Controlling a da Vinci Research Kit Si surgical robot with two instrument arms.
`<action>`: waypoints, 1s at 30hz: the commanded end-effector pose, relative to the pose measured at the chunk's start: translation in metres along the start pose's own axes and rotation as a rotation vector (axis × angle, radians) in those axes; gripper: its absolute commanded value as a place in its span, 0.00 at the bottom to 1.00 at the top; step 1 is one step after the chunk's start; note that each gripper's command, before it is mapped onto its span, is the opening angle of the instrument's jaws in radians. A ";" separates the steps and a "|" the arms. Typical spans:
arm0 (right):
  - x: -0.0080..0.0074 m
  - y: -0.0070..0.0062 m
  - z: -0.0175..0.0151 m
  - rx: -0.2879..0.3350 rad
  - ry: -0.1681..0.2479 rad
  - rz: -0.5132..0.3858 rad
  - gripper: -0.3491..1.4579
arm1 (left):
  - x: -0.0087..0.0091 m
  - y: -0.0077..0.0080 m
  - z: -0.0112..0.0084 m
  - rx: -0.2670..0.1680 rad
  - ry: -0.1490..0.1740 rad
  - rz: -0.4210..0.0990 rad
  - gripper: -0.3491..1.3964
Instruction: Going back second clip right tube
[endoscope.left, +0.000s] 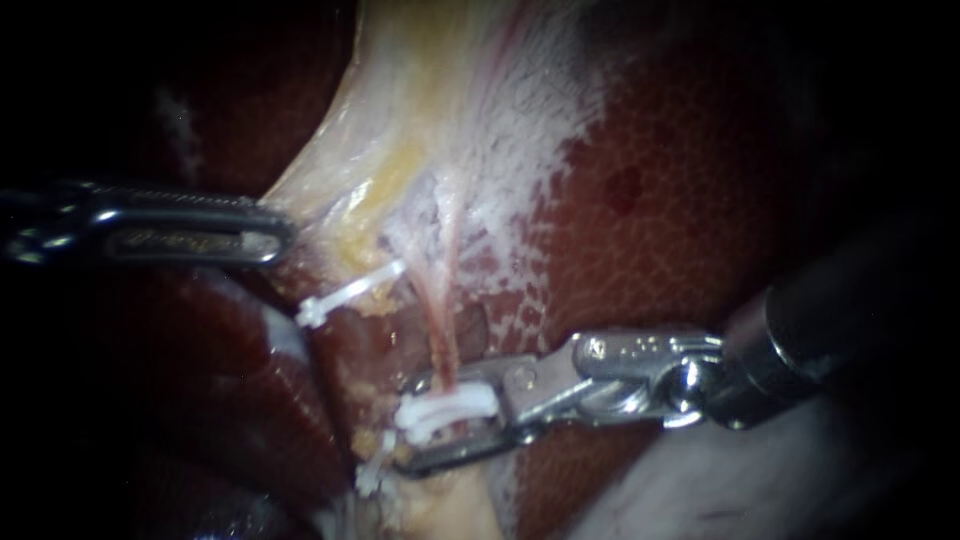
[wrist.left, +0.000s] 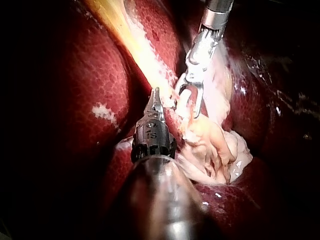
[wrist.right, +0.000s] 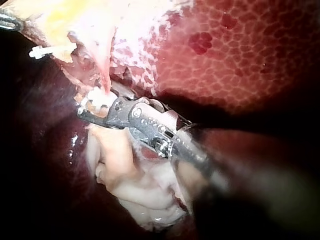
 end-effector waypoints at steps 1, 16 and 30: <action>0.0000 0.0001 -0.0001 0.001 0.001 -0.022 0.52 | 0.0000 0.0000 0.0000 0.000 0.000 0.000 0.02; -0.0018 -0.0008 -0.0050 0.025 0.003 -0.064 0.52 | 0.0002 0.0002 -0.0002 0.002 0.000 0.001 0.02; 0.0002 -0.0008 -0.0136 -0.065 0.016 -0.119 0.52 | 0.0004 0.0005 -0.0002 0.002 0.000 0.002 0.02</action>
